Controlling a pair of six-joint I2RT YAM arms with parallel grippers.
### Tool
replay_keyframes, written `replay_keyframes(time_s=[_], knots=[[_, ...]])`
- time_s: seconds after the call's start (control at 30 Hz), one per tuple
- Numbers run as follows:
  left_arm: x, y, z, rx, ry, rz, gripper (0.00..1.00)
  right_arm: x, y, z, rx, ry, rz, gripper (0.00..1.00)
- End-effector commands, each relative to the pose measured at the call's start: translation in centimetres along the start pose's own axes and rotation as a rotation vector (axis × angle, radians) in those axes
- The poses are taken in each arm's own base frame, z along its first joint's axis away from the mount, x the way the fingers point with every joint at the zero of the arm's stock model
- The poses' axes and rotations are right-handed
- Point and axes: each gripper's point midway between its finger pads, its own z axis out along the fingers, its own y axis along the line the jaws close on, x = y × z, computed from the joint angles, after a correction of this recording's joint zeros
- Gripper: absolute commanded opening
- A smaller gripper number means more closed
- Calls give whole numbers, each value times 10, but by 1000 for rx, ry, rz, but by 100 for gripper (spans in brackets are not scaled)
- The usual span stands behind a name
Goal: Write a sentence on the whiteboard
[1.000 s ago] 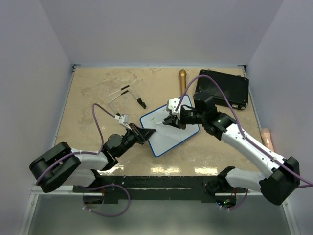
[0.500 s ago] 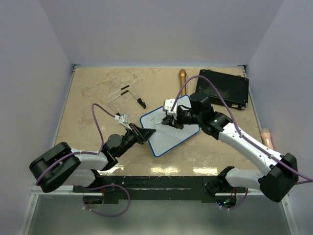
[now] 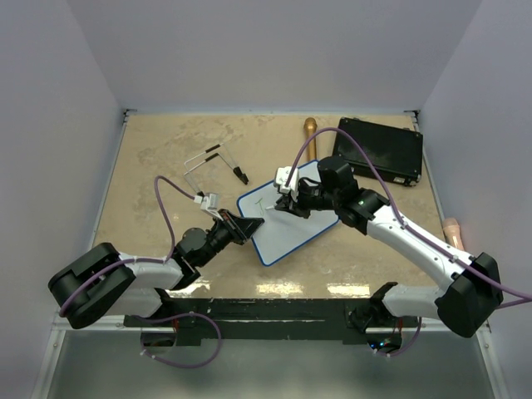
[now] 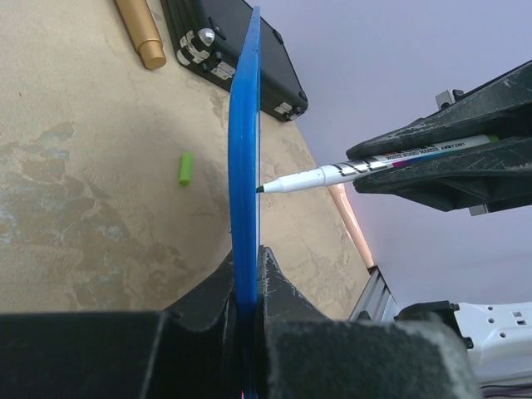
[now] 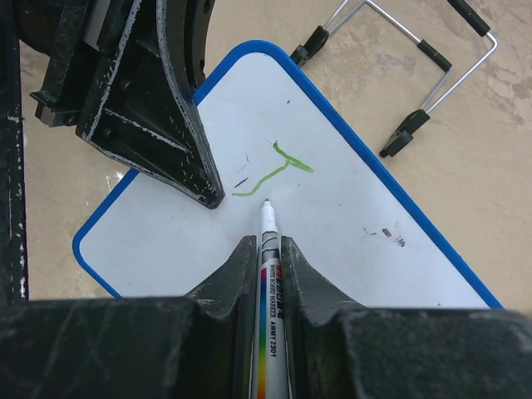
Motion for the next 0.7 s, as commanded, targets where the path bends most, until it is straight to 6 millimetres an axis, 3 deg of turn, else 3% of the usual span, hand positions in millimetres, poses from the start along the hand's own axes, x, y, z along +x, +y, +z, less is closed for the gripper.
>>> replay_keyframes(time_s=[0.0, 0.33, 0.67], knots=[[-105, -128, -32, 504, -402, -56, 0, -29, -13, -1, 46, -71, -23, 0], [-103, -128, -31, 508, -397, -57, 0, -32, -28, -2, 134, -76, 15, 0], [-107, -126, -35, 493, -415, -45, 0, -16, -31, -5, 158, -19, 14, 0]])
